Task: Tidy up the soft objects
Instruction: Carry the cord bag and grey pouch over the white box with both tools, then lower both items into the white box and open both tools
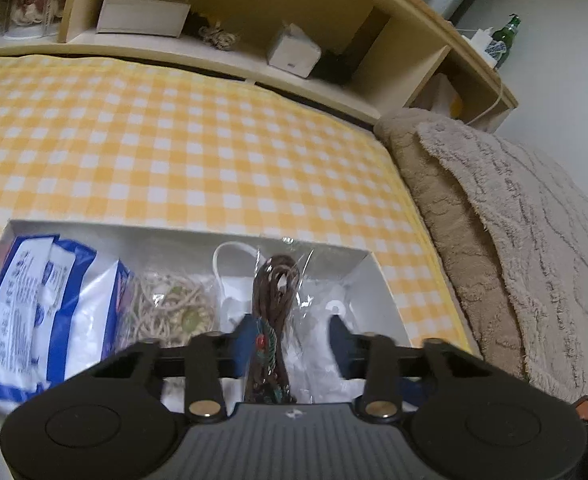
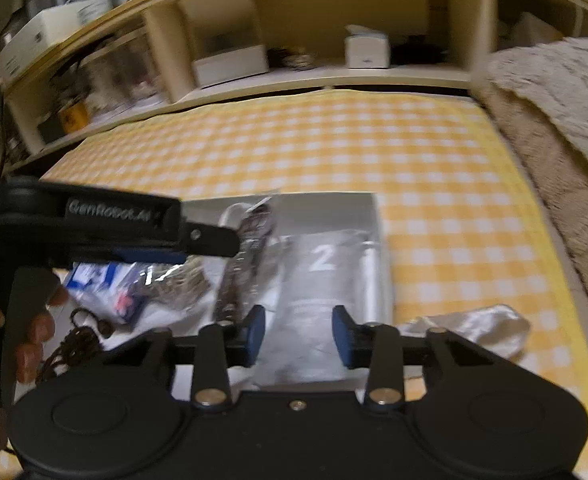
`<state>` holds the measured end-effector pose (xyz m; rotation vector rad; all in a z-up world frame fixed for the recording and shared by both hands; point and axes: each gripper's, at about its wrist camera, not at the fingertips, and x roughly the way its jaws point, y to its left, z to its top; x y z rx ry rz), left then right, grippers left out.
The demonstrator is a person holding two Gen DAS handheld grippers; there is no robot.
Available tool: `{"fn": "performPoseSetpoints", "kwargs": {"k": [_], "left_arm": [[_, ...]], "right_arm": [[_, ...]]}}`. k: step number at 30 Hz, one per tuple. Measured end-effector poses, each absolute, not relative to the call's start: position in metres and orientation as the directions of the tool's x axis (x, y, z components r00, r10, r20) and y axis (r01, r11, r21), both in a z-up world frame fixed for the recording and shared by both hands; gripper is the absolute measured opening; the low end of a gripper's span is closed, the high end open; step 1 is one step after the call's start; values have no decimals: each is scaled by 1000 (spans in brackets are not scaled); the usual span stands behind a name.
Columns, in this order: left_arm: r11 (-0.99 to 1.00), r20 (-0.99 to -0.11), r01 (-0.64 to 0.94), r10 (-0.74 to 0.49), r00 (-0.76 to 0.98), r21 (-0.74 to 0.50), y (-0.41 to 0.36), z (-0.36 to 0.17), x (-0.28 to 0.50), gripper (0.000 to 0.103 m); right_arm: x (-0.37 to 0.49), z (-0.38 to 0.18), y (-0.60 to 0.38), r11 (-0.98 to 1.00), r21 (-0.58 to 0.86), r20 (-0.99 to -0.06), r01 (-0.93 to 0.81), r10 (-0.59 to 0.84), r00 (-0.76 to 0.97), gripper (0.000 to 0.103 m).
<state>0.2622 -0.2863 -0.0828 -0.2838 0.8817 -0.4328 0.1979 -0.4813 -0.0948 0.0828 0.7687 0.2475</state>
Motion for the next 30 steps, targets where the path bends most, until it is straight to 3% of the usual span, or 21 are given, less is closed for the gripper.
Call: {"fn": "performPoseSetpoints", "kwargs": {"k": [2, 5, 9, 13, 15, 27, 30], "left_arm": [[872, -666, 270, -487, 565, -409, -288, -83, 267, 23], [873, -662, 312, -487, 570, -375, -295, -85, 275, 21], [873, -672, 354, -486, 559, -337, -311, -94, 290, 19], [897, -733, 365, -420, 535, -248, -326, -108, 298, 19], [909, -750, 334, -400, 527, -251, -326, -115, 299, 19], [914, -745, 313, -395, 537, -259, -313, -108, 291, 23], [909, -739, 314, -407, 536, -274, -308, -98, 285, 31]], "right_arm": [[204, -99, -472, 964, 144, -685, -223, 260, 681, 31], [214, -110, -461, 964, 98, -713, -246, 241, 658, 28], [221, -127, -459, 979, 36, -753, -201, 159, 639, 16], [218, -132, -470, 986, 54, -748, -160, 146, 648, 13], [218, -134, -473, 990, 35, -754, -133, 114, 647, 4], [220, -128, -490, 986, 141, -732, -90, 165, 661, 4], [213, -116, -492, 983, 161, -716, -87, 177, 676, 6]]}}
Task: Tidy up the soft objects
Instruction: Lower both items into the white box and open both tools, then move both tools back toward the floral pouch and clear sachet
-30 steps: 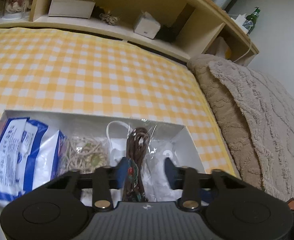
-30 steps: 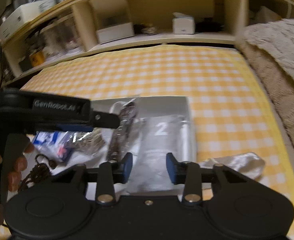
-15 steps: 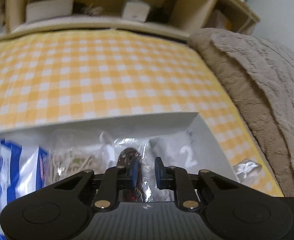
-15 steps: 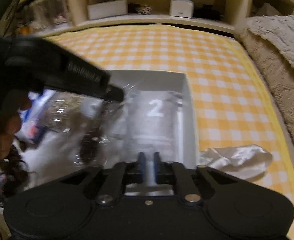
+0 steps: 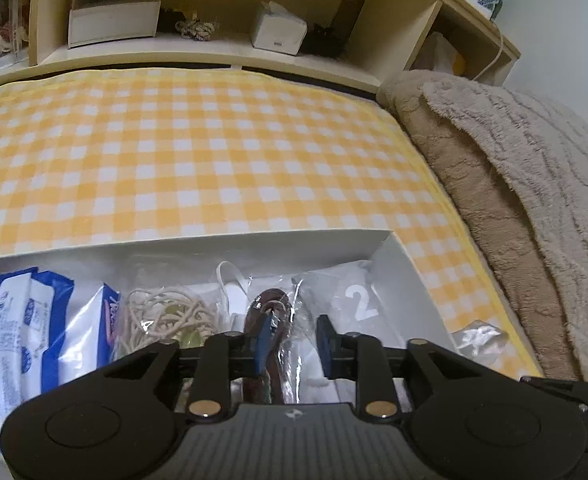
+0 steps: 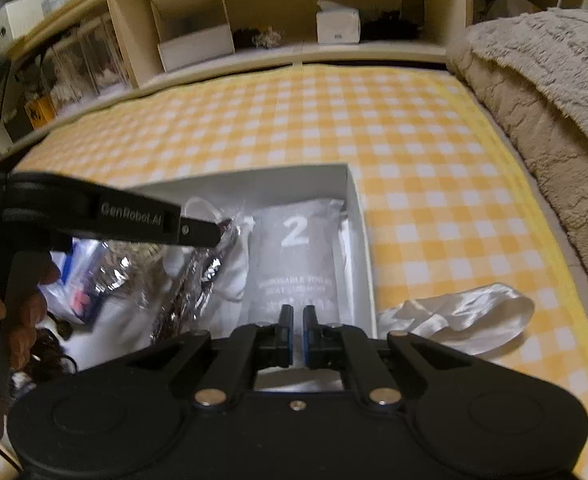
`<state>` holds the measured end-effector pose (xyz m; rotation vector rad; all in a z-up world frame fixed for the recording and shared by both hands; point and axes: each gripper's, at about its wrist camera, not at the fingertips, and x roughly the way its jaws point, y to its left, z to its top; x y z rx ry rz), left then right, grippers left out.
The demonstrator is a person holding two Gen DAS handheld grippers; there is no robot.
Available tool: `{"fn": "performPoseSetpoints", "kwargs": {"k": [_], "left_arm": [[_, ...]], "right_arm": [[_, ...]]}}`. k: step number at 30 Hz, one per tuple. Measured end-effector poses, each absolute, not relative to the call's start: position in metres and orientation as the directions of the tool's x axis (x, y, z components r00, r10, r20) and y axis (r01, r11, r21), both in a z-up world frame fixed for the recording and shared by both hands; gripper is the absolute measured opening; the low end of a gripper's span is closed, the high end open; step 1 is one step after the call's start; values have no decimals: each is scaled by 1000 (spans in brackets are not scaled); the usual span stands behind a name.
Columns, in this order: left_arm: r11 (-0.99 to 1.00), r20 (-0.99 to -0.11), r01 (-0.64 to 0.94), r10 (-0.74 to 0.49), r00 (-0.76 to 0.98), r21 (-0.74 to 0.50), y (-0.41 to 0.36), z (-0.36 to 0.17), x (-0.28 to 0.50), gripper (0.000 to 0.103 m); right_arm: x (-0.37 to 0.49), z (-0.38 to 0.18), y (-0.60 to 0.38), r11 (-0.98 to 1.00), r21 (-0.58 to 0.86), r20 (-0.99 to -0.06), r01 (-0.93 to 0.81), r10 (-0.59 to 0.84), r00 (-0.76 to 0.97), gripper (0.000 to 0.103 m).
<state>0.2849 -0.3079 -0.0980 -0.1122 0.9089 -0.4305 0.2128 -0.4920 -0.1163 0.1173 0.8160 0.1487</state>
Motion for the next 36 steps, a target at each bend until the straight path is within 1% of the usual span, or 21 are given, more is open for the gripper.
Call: {"fn": "performPoseSetpoints", "kwargs": {"k": [3, 8, 12, 14, 15, 16, 17, 18, 20, 23, 24, 25, 26, 27, 29, 32, 36], "left_arm": [[906, -734, 321, -413, 539, -275, -303, -88, 276, 37], [906, -725, 333, -413, 551, -263, -292, -70, 257, 51], [905, -719, 348, -410, 561, -245, -281, -56, 241, 58], [905, -714, 351, -410, 568, -240, -277, -49, 233, 65], [905, -711, 353, -409, 573, -236, -274, -45, 229, 67], [905, -707, 357, -408, 578, -230, -271, -41, 225, 71], [905, -703, 360, -407, 583, -226, -270, -38, 221, 75], [904, -698, 364, -410, 587, -224, -267, -35, 216, 76], [899, -688, 373, -420, 593, -227, -260, -28, 206, 81], [900, -681, 373, -420, 600, -227, -251, -20, 192, 87], [901, -678, 372, -418, 604, -224, -248, -19, 188, 88], [902, -675, 371, -416, 610, -221, -246, -16, 184, 91], [902, -670, 372, -417, 614, -220, -243, -14, 180, 95], [902, -664, 373, -417, 620, -218, -239, -12, 176, 98], [904, -659, 376, -412, 630, -205, -234, -8, 168, 103], [906, -659, 383, -402, 636, -182, -228, -4, 156, 103], [909, -658, 384, -390, 644, -163, -220, 0, 142, 103]], "right_arm": [[208, -105, -495, 980, 177, -703, -87, 188, 685, 10], [197, -90, -495, 983, 163, -693, -78, 171, 701, 13], [186, -76, -497, 982, 172, -676, -75, 173, 716, 23], [179, -67, -496, 982, 172, -666, -77, 173, 726, 26], [176, -62, -496, 982, 173, -660, -79, 175, 730, 29], [172, -58, -495, 981, 174, -654, -81, 177, 735, 32], [168, -54, -495, 981, 173, -648, -83, 177, 741, 37], [165, -50, -494, 982, 170, -642, -83, 174, 747, 40], [157, -42, -493, 983, 165, -631, -83, 170, 757, 42], [145, -32, -493, 983, 165, -615, -83, 168, 771, 49], [142, -29, -492, 983, 163, -611, -86, 169, 774, 53], [138, -26, -491, 983, 160, -606, -89, 169, 777, 55], [133, -23, -491, 983, 158, -600, -92, 170, 782, 60], [130, -20, -490, 983, 155, -594, -97, 171, 786, 64], [121, -16, -488, 985, 140, -586, -102, 166, 793, 68], [112, -11, -486, 988, 128, -579, -90, 148, 801, 75], [100, -5, -486, 988, 132, -572, -76, 138, 809, 88]]}}
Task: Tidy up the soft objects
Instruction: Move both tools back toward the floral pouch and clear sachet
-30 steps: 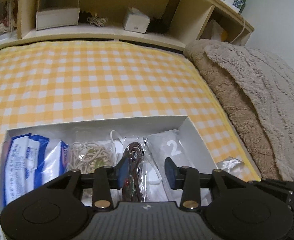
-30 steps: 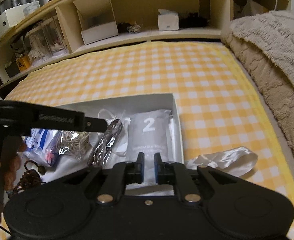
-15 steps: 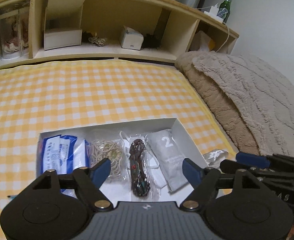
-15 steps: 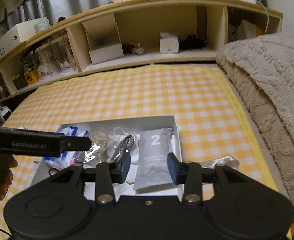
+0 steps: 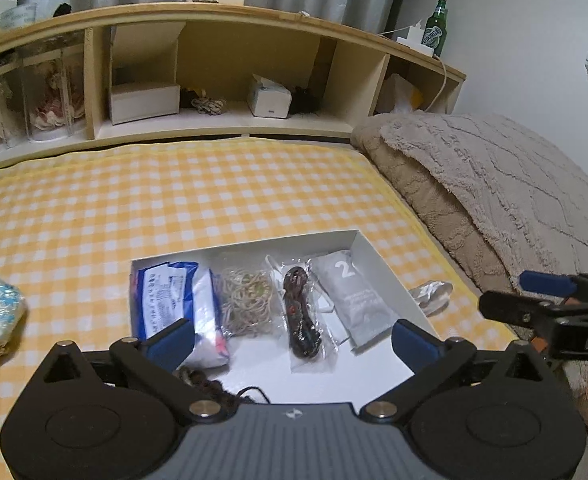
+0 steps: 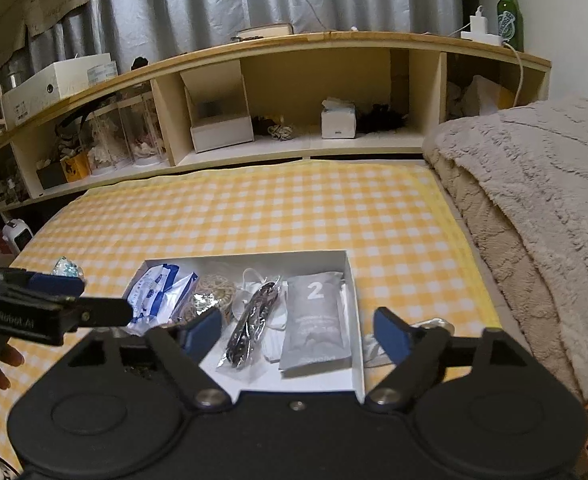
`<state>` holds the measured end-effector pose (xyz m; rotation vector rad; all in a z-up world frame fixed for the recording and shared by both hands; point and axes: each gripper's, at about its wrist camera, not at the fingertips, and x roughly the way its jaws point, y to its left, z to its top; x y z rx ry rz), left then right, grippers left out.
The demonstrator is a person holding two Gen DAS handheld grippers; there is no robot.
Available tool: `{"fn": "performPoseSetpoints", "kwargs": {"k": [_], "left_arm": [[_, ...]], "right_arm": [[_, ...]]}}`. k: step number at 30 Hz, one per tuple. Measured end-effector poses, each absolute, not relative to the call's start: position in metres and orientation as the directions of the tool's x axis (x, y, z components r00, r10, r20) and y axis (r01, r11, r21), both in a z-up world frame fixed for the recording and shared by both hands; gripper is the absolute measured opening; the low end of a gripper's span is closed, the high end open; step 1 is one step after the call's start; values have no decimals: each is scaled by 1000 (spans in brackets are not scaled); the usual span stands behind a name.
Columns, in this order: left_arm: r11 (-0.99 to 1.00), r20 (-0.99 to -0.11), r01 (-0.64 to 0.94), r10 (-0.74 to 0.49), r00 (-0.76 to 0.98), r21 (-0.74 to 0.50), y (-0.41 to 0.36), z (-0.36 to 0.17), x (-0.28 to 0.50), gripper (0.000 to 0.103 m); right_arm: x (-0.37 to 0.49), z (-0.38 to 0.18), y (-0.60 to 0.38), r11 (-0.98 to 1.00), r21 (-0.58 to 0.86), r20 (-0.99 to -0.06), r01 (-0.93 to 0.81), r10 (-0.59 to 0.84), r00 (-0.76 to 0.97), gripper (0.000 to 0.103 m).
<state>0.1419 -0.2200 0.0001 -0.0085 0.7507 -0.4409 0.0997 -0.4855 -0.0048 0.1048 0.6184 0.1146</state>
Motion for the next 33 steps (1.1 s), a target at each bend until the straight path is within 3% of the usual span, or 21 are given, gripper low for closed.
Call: {"fn": "performPoseSetpoints", "kwargs": {"k": [3, 6, 16, 33], "left_arm": [[910, -646, 385, -386, 658, -151, -214, 3, 133, 103], [909, -634, 383, -395, 665, -165, -208, 5, 126, 103], [907, -607, 381, -407, 683, -180, -187, 10, 109, 103], [953, -587, 269, -299, 752, -141, -89, 25, 112, 103]], "right_arm": [[91, -1, -485, 989, 134, -568, -66, 131, 812, 100], [84, -1, -483, 990, 126, -568, -65, 126, 813, 103], [71, 2, -470, 995, 76, -562, -62, 94, 822, 103], [77, 20, -433, 994, 28, -555, -107, 104, 826, 103]]}}
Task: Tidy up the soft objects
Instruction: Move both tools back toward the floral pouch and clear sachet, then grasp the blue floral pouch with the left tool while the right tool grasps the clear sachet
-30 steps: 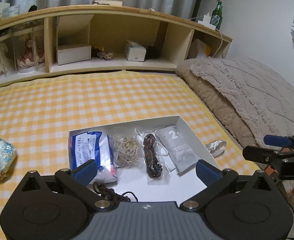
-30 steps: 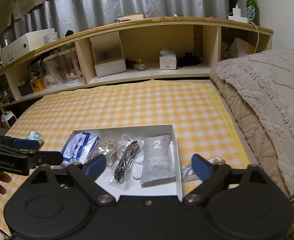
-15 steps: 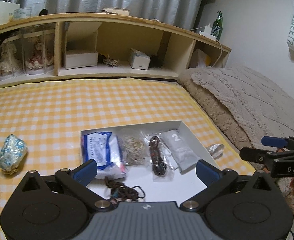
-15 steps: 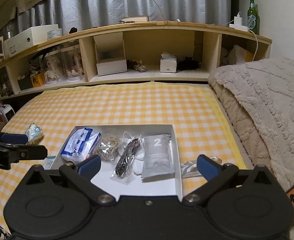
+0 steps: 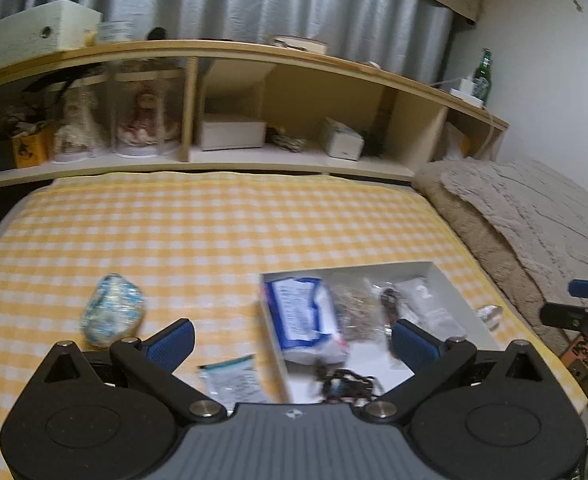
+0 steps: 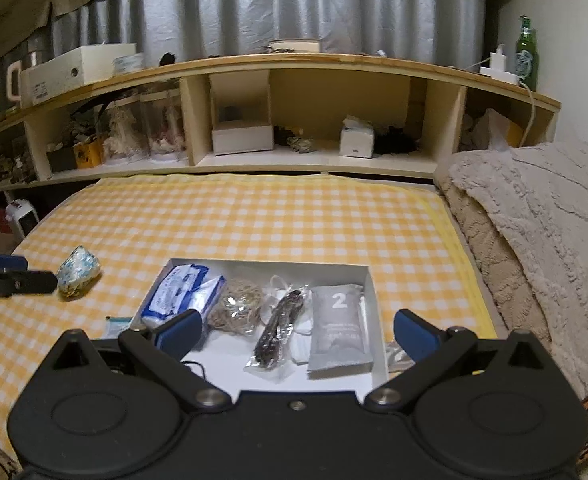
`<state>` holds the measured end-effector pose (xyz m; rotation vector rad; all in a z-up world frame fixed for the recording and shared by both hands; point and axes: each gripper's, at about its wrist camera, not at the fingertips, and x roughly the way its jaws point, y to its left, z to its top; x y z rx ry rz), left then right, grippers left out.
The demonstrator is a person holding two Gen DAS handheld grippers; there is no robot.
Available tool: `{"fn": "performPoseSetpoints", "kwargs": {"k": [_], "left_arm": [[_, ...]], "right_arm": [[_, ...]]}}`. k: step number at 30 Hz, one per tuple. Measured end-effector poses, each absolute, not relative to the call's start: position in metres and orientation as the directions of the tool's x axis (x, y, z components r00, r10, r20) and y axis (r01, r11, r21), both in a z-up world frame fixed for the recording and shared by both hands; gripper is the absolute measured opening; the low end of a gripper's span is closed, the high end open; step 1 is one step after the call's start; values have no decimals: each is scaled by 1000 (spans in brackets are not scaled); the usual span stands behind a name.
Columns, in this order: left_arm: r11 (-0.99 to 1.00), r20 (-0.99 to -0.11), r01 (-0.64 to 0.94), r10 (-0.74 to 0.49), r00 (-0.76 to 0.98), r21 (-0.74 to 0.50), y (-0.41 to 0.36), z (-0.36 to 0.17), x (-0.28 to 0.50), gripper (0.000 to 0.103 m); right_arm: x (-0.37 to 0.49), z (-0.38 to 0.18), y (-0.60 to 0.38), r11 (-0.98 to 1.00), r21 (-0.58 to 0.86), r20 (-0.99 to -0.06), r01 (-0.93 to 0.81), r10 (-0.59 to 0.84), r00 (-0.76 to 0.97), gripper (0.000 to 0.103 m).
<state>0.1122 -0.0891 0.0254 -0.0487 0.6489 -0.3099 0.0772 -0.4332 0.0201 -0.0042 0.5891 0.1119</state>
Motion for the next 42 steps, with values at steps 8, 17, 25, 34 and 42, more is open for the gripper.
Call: {"fn": "performPoseSetpoints", "kwargs": {"k": [8, 17, 25, 34, 42], "left_arm": [[965, -587, 226, -259, 767, -132, -46, 24, 117, 103], [969, -606, 187, -248, 756, -163, -10, 6, 128, 103], [981, -614, 118, -187, 767, -153, 17, -10, 154, 103], [991, -626, 71, -128, 769, -115, 32, -33, 193, 103], [984, -650, 61, -156, 744, -166, 46, -53, 219, 103]], "right_arm": [[81, 24, -399, 986, 44, -556, -164, 160, 816, 103], [88, 10, -350, 961, 141, -516, -238, 277, 810, 103], [98, -16, -291, 946, 109, -497, -307, 319, 807, 103], [112, -54, -232, 838, 4, -611, -546, 434, 662, 98], [131, -85, -196, 758, -42, -718, -651, 430, 547, 49]]}}
